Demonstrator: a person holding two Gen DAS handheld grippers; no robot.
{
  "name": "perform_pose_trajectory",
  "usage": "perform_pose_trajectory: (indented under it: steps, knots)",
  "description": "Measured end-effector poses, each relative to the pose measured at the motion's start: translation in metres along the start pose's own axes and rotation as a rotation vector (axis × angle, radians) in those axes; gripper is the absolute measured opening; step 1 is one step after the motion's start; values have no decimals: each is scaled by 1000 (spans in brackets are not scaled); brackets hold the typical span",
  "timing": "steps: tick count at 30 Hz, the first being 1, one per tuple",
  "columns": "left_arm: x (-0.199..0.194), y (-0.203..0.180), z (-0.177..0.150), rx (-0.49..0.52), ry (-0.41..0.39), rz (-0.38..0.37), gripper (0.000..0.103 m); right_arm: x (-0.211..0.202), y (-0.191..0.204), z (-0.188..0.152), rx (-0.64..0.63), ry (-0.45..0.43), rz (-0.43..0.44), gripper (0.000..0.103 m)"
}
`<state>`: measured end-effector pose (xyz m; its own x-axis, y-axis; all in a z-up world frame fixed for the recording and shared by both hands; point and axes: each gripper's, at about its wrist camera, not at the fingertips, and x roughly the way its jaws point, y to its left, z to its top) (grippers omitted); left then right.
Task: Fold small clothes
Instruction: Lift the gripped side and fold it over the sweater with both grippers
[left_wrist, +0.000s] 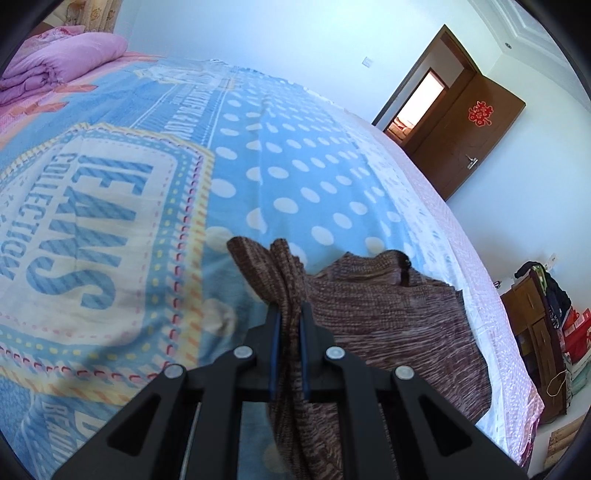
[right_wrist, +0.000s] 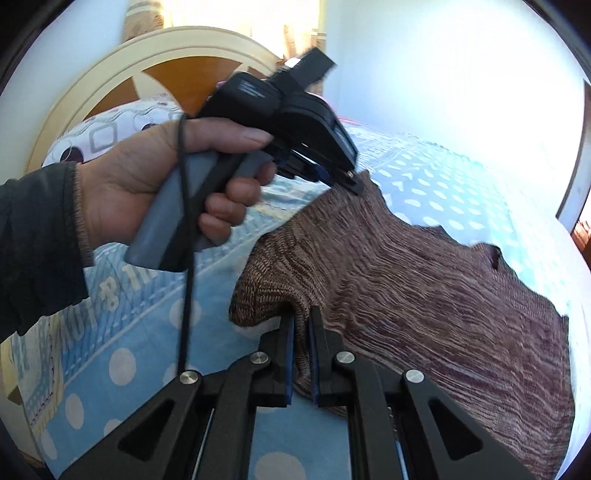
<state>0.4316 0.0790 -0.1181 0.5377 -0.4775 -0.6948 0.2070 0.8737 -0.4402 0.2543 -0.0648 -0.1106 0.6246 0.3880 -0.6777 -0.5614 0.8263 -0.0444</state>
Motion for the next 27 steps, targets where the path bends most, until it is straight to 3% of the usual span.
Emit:
perform_pose_trajectory:
  steps: [4,27]
  knots:
    - [-1,-11,1,3,-1,-4,9,-1,-18,-4,68,16,4,6]
    - [15,-124,17,115,-13,-76,9,-69,-102,-27,310,-85,35,5]
